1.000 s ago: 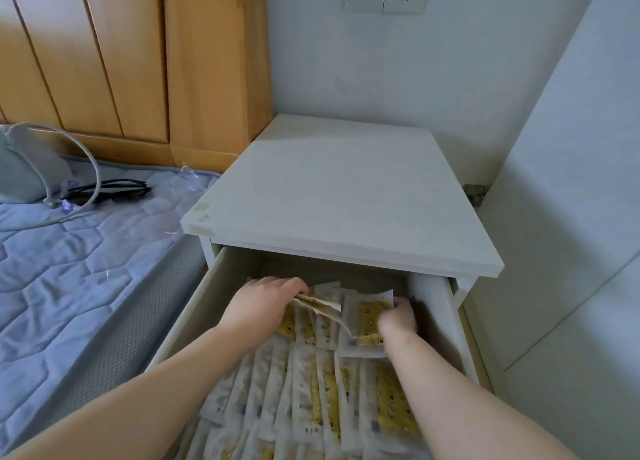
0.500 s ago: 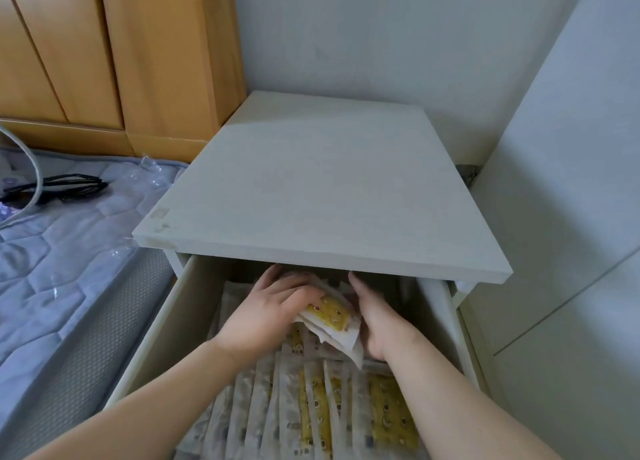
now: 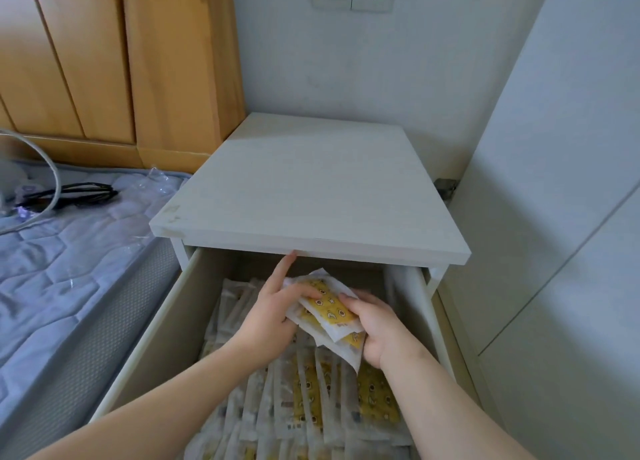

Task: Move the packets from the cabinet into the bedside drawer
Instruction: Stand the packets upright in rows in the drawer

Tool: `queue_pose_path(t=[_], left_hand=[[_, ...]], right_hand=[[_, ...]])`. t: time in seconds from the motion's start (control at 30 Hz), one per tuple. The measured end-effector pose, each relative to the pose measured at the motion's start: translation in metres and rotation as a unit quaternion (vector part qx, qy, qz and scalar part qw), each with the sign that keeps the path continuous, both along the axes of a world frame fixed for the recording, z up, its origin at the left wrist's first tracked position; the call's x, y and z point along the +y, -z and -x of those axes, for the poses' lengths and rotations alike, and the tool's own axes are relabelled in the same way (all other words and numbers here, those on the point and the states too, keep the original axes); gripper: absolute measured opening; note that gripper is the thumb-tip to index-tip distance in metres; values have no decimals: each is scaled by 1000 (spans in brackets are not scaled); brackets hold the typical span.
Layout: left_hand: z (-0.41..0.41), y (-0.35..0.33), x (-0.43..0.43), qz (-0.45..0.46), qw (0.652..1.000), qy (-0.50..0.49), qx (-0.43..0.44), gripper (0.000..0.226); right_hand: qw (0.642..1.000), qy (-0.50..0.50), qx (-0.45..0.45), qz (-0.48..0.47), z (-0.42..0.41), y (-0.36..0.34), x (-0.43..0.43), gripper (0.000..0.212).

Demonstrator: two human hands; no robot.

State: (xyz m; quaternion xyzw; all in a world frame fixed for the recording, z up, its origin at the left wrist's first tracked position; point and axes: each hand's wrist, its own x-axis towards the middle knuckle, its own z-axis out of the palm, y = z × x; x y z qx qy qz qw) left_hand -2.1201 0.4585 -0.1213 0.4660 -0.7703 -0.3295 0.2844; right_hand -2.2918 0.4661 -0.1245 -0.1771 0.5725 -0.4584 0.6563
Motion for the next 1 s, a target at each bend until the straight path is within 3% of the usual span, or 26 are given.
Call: queue_pose_path(t=[0.07,0.1,0.17,0.23,0.27,0.3,0.4,0.47,0.6,0.83,1.0], left_hand=[[10,-14,6,-101,983,-106,107,30],[15,-20,9,-172,951,-183,182,27],[21,-27,14,-340,817,-287,367,19],[27,-29,22,-483,684,-228,496,31],[31,-30,29,-517,660,-174,516,35],[34,-32,34,-522,667,-130,516,33],[36,-37,36,-468,729,-85,492,32],[31,-38,35,-427,768,-117,463,36],[24,-30,37,-373,828,-190,374,25],[16,-23,29,-322,840,-306,311,13],[19,-19,26,-319,852,-293,295,16]], right_hand=[[1000,20,16,10,1,-3,4,11],[999,29,28,14,3,-3,6,10],[998,44,51,21,4,-1,12,7],[996,60,59,28,2,0,20,4],[995,70,60,32,1,0,22,4],[994,80,62,35,0,-1,24,4],[992,109,49,45,-2,-7,24,8],[991,106,51,58,-3,-11,23,4],[993,53,80,64,-9,-15,29,15],[983,-56,169,49,-17,-24,32,12],[980,10,200,16,-18,-14,27,14]])
